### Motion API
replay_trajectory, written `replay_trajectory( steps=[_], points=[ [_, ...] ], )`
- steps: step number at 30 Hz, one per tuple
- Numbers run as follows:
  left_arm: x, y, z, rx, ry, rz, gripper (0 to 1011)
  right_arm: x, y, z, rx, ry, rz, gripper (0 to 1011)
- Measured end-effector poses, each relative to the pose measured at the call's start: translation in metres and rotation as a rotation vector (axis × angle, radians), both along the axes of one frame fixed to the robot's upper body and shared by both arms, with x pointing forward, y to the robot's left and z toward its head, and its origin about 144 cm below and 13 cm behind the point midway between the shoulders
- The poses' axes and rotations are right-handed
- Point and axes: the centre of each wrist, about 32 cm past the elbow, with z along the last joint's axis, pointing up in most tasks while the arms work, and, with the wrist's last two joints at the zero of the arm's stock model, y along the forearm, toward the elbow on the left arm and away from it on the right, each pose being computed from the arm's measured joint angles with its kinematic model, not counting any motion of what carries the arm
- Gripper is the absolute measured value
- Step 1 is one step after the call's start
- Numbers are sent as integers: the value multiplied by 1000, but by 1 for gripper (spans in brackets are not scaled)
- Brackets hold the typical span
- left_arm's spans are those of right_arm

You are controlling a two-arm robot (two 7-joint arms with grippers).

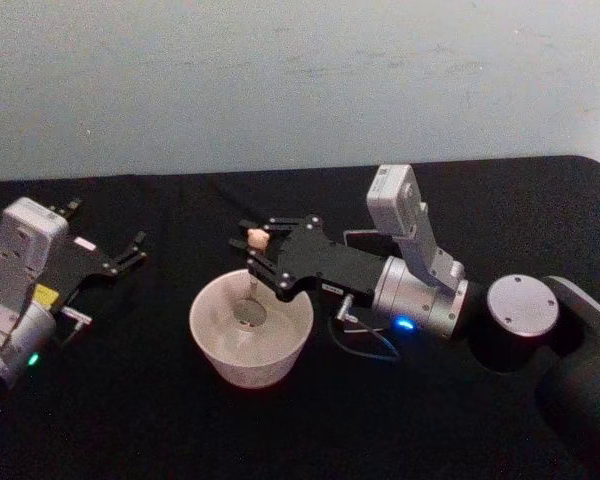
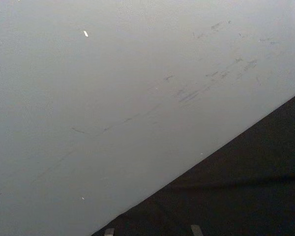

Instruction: Pick up the stirring spoon with one hand, stir inside the cup, then place it back in its original position.

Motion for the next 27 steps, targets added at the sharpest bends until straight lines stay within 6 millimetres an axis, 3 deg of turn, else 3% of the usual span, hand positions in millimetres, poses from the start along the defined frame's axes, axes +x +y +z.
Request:
replay_trajectory(
  steps=[13,27],
  points=[
    [0,0,0,0,0,0,1001,-2,-12,1,-12,-7,-32,215],
    [0,0,0,0,0,0,1001,-25,-29,2,-15,22,-6,215]
  ],
)
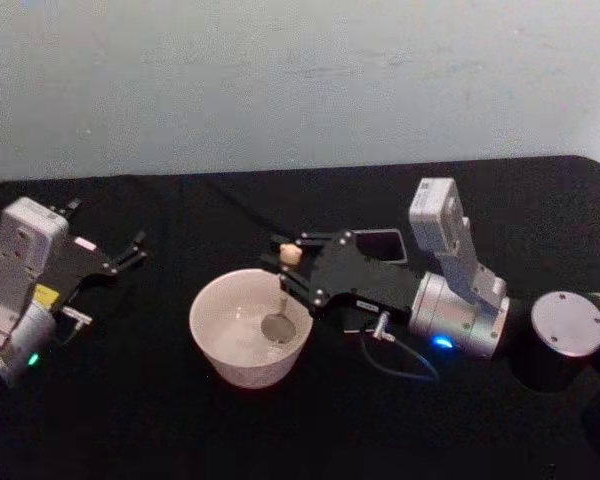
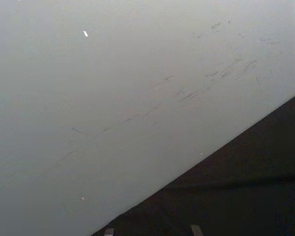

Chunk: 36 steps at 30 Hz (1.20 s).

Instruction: Pick up the stirring spoon with one hand, stir inside the cup, then place it back in its original position.

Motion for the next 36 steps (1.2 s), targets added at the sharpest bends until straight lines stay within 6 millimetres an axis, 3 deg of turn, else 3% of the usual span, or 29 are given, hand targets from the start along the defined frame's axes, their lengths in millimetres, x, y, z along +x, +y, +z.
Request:
replay_trajectory(
  steps=[12,23,36],
  points=[
    [0,0,0,0,0,0,1001,-8,12,1,20,13,68,215],
    [0,0,0,0,0,0,1001,4,31,-1,24,7,66,215],
    [0,0,0,0,0,0,1001,18,25,0,16,-16,-28,215]
  ],
)
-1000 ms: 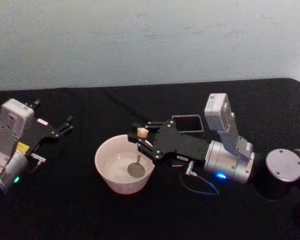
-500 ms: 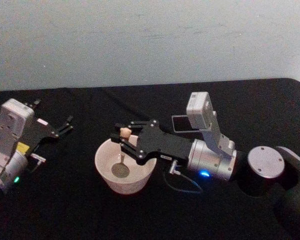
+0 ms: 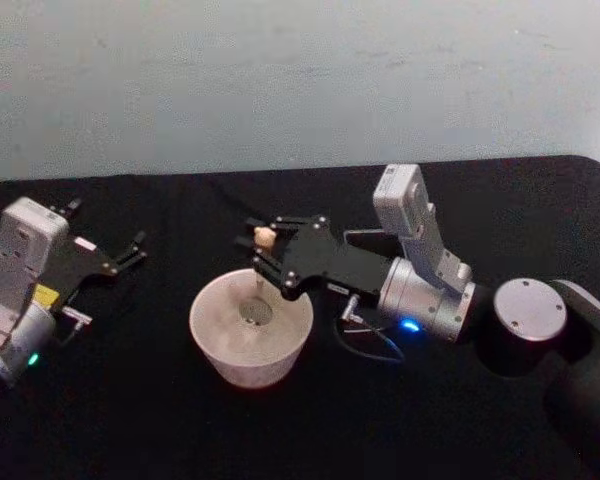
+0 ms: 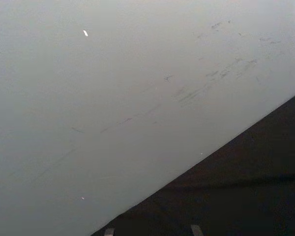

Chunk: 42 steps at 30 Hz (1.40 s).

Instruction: Pick up the stirring spoon with one hand, stir inside the cup, then place it back in its original position.

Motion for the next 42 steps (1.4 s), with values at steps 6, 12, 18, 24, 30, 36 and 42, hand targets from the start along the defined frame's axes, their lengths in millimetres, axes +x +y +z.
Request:
replay_trajectory(
  steps=[6,12,18,24,30,36,42],
  points=[
    [0,0,0,0,0,0,1001,-1,-4,0,-1,-6,-10,215],
    [0,0,0,0,0,0,1001,-5,-11,1,-7,-15,-18,215],
    [0,0,0,0,0,0,1001,-14,-18,0,-16,-5,-8,215],
    [0,0,0,0,0,0,1001,-23,-18,-2,-20,8,36,215],
    [0,0,0,0,0,0,1001,-28,-9,-3,-17,13,85,215],
    [0,0,0,0,0,0,1001,-25,1,-3,-13,4,102,215],
    [0,0,0,0,0,0,1001,-15,10,0,-2,-3,87,215]
  ],
)
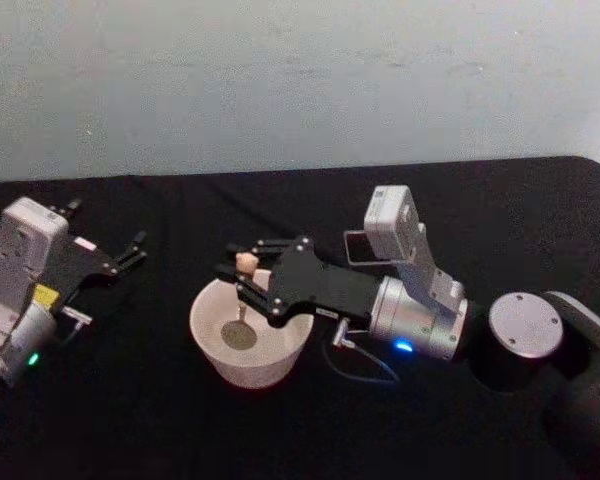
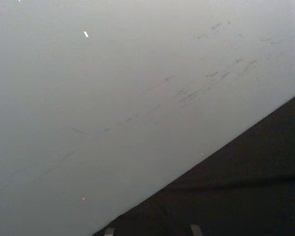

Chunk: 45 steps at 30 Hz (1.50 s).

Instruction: Pick up the stirring spoon with one hand, stir inside the cup, then place it back in its original position.

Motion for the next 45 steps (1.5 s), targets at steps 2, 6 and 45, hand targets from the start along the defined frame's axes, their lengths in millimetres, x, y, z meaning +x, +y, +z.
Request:
replay_trajectory(
  steps=[2,6,45],
  points=[
    [0,0,0,0,0,0,1001,3,2,0,-2,-1,-12,214],
    [0,0,0,0,0,0,1001,9,2,0,-8,0,-45,215],
    [0,0,0,0,0,0,1001,-18,-25,-3,-15,47,-40,215]
  ],
)
